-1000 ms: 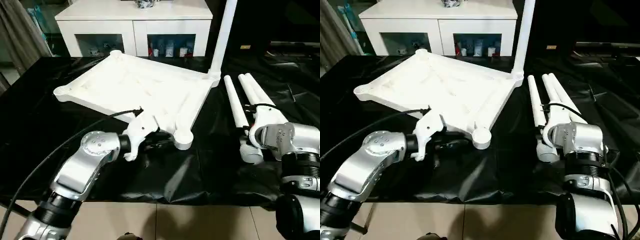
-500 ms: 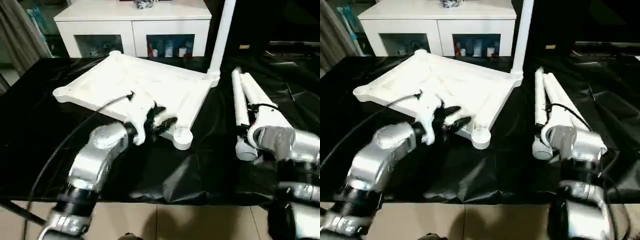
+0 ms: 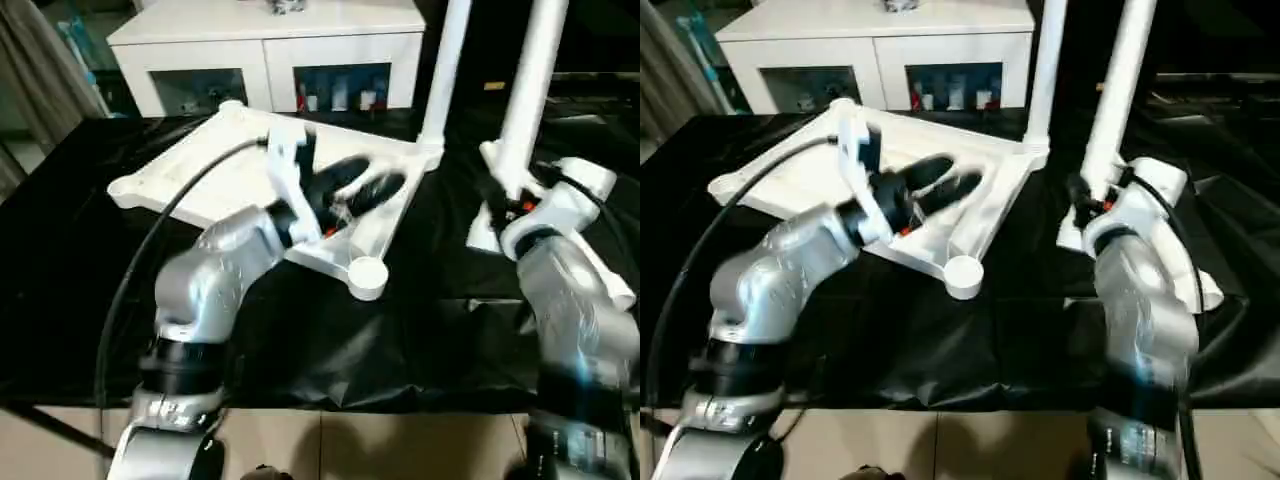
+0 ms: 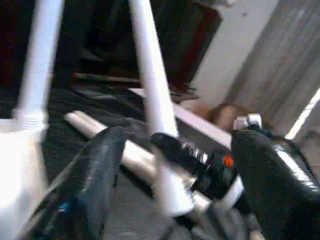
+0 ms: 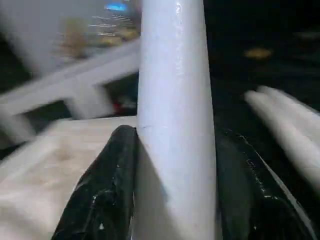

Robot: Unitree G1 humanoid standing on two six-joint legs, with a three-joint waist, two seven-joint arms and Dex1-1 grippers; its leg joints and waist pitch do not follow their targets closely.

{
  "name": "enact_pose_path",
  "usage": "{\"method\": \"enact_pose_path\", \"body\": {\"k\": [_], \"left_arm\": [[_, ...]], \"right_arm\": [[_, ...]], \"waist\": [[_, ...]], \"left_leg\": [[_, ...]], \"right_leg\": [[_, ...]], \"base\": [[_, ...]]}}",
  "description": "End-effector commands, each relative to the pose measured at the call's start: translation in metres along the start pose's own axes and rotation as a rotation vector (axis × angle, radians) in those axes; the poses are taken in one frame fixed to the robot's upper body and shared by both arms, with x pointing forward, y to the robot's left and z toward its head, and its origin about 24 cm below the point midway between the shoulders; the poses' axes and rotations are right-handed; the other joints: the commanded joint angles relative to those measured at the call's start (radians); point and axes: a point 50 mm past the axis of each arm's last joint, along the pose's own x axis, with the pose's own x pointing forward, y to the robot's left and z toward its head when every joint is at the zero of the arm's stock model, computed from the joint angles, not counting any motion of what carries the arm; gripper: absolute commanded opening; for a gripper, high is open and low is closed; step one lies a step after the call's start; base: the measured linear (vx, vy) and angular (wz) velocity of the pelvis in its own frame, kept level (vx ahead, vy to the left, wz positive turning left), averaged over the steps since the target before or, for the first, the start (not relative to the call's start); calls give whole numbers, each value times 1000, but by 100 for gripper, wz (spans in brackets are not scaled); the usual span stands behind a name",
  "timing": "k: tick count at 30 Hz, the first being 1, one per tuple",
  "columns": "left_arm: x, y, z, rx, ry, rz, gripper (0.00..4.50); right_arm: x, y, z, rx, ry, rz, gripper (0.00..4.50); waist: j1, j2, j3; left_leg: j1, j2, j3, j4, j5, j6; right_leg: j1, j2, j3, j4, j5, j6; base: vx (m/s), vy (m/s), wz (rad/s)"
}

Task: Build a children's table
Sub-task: Pick table leg

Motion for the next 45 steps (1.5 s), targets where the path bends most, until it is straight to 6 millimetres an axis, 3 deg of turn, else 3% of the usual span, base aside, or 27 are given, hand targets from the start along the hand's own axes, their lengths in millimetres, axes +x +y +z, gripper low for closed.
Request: {"method": "enact_pose_path", "body": {"k": [1,2,3,8,11,15,16,22,23,31,42,45], "left_arm": [[2,-2,3,-56,7,-25,402],[2,-3,3,-58,8,-26,412],[4,-1,2,-79,19,-19,428],[6,8,-2,-110,31,72,448],[6,13,-3,-118,35,121,450],[4,20,-1,-138,26,175,450],[2,23,2,-162,4,194,423],[1,28,10,-194,-50,220,397],[1,28,10,-196,-53,222,381],[1,28,13,-232,-81,217,327],[1,29,14,-263,-90,239,207],[1,29,15,-255,-88,242,196]], "right_arm": [[-7,36,1,-102,-9,288,186],[-8,37,1,-109,-6,302,186],[-16,52,-6,-188,18,438,186],[-23,72,-8,-224,7,564,185],[-24,74,-9,-237,10,579,185],[-24,74,-11,-257,8,574,185],[-25,73,-12,-272,13,579,185],[-24,72,-16,-289,30,583,185],[-24,72,-16,-291,31,583,185],[-23,73,-18,-311,37,589,185],[-20,74,-18,-328,27,582,185],[-18,75,-19,-247,37,583,258]], "waist": [[2,-11,-70],[5,-16,-69],[2,-13,-69],[2,-16,-67],[2,-15,-70],[5,-17,-71],[5,-17,-71],[5,-19,-71],[5,-23,-71],[6,-23,-71],[5,-20,-71],[4,-18,-71]], "left_leg": [[20,31,-19,-64,-192,44],[23,33,-18,-62,-198,38],[19,32,-20,-64,-199,39],[23,32,-20,-66,-225,34],[20,34,-23,-67,-207,36],[19,33,-22,-64,-191,38],[18,33,-22,-64,-185,41],[17,32,-21,-60,-172,59],[17,32,-21,-60,-173,62],[17,33,-21,-59,-162,69],[16,33,-22,-59,-173,65],[17,33,-22,-59,-168,70]], "right_leg": [[46,-35,22,-78,-189,-171],[47,-35,24,-82,-190,-162],[49,-35,24,-82,-190,-159],[43,-35,26,-90,-243,-157],[45,-36,26,-86,-205,-146],[45,-37,26,-82,-169,-165],[47,-38,25,-82,-162,-169],[48,-39,25,-81,-157,-182],[49,-39,24,-81,-161,-182],[48,-39,25,-80,-153,-186],[50,-38,24,-80,-154,-185],[49,-38,24,-79,-143,-188]], "base": [[0,0,0],[0,0,0],[0,0,0],[0,0,0],[0,0,0],[0,0,0],[0,0,0],[0,0,0],[0,0,0],[0,0,0],[0,0,0],[0,0,0]]}}
